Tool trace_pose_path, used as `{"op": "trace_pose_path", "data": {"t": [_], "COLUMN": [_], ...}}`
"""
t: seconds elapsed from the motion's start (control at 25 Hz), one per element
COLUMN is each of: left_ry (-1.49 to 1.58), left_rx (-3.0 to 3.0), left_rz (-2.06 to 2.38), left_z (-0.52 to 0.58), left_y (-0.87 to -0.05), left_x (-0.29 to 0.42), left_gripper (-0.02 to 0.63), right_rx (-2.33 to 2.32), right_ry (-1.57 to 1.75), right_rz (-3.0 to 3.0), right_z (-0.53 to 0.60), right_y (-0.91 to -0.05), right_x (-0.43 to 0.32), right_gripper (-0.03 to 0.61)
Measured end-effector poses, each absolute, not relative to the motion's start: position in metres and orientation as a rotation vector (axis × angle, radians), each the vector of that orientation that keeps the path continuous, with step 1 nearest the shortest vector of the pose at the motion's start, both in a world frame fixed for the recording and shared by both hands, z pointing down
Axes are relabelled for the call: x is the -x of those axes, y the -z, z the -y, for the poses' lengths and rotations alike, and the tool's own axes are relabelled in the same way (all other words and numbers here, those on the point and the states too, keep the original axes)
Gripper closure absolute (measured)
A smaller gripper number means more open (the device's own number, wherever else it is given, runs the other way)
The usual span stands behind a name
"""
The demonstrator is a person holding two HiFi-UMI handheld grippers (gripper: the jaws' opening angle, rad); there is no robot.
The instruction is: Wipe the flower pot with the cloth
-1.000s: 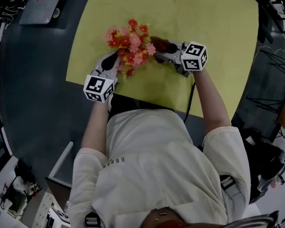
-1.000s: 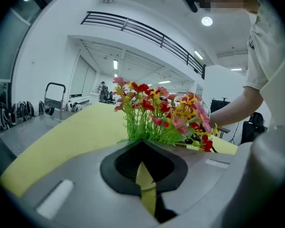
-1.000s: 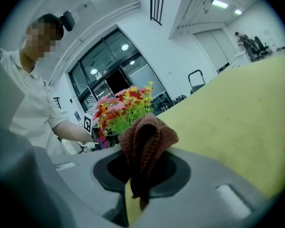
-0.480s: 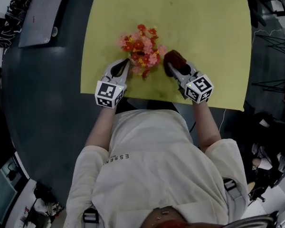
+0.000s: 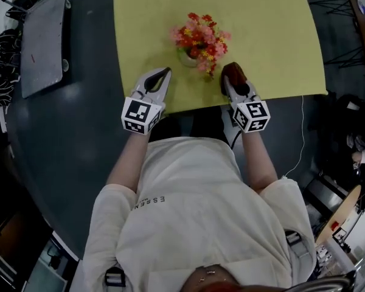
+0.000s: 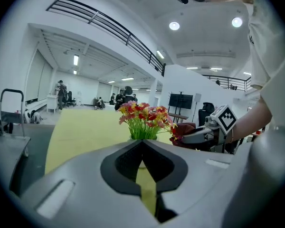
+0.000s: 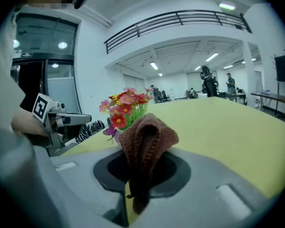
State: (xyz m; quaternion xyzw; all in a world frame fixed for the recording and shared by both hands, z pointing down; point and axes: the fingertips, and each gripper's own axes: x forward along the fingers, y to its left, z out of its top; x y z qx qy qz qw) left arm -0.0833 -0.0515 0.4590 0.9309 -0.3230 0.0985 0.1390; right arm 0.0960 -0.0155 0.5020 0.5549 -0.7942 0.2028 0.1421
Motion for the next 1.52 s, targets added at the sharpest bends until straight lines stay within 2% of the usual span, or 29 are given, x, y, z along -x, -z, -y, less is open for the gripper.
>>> {"op": "trace_pose_path", "data": {"t": [0.4,0.88,1.16,1.52], "left_ry": [-0.299,-0.273,-0.300,-0.357], "left_rx": [-2.664,-2.607,-2.572,-2.579], "left_rz": [0.844,0.941,0.980,1.010], "left_z": [0.032,0.047,0.048,0.041], "left_y": [-0.475,-0.481,-0.490,-0.499], "left_x": [0.130,0.189,0.206,0.205], "left_gripper": [0.603,0.603,0.603,0.603], "right_rx": [-1.579,-1.737,-1.806,-1.949], "right_ry": [-0.610,-0.676,-0.667,-0.766], "right_rz": [2.178,2.116,2.046,1.933], "right_z": [-0.033,0.074,0.124,0.115], "right_y": [-0.519,-0.524,-0.539,-0.545], "right_x": [-0.009,0.082,0.094,0.074], "right_gripper": [0.526,0.525,0.525,0.525]}}
